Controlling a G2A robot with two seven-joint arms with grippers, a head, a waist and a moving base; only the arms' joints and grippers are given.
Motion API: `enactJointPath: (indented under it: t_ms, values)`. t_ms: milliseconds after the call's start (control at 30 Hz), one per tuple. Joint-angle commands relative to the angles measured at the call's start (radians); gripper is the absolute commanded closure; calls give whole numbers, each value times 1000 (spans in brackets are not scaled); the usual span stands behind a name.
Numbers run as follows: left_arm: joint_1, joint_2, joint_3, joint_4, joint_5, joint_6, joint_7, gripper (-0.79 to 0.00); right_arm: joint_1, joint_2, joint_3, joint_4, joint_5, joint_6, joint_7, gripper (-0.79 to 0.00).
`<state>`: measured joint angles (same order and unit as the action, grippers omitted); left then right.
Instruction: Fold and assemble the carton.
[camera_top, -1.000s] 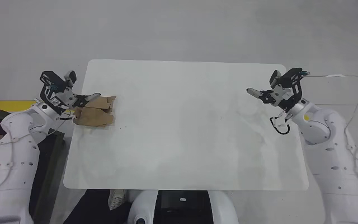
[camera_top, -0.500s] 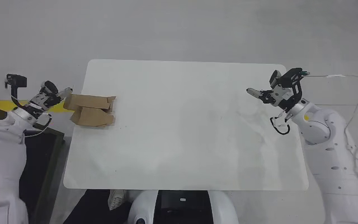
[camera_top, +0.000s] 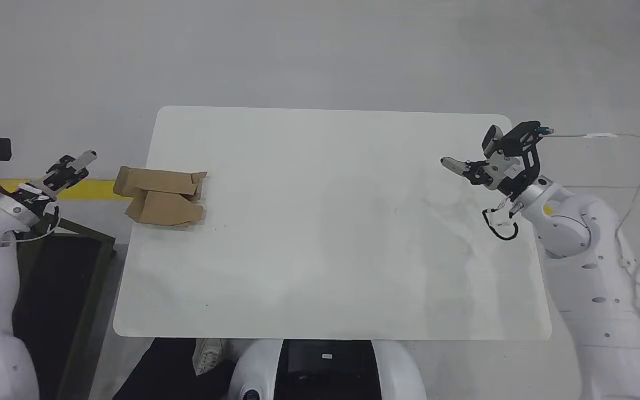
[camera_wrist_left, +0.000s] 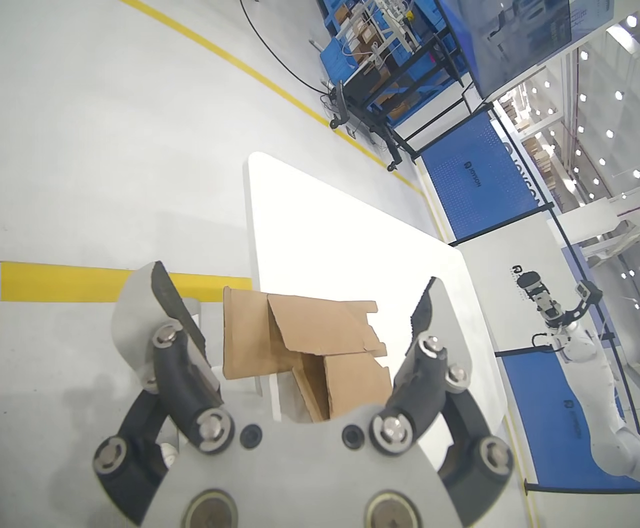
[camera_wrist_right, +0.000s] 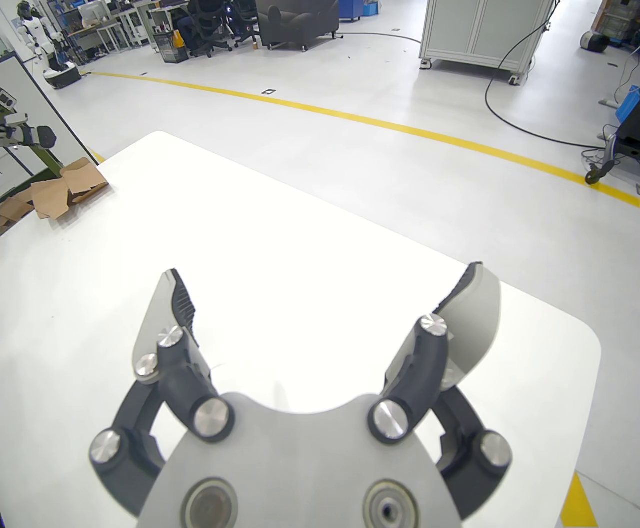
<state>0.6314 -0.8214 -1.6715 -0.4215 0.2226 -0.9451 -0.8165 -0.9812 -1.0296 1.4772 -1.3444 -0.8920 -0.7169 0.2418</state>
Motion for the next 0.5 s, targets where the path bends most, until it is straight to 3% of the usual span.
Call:
enactJointPath:
  t_ms: [0, 200, 300, 467]
  values:
    - [0, 0, 0, 0, 0, 0, -1, -785, 0, 0, 0, 0, 0, 0, 0, -785]
    - [3, 0, 0, 3, -4, 11, 2, -785, 0, 0, 0, 0, 0, 0, 0, -785]
    - [16, -3, 0, -3, -44, 119, -16, -785, 0, 0, 0, 0, 0, 0, 0, -785]
    - [25, 19, 0, 3, -23, 284, -105, -785, 0, 0, 0, 0, 0, 0, 0, -785]
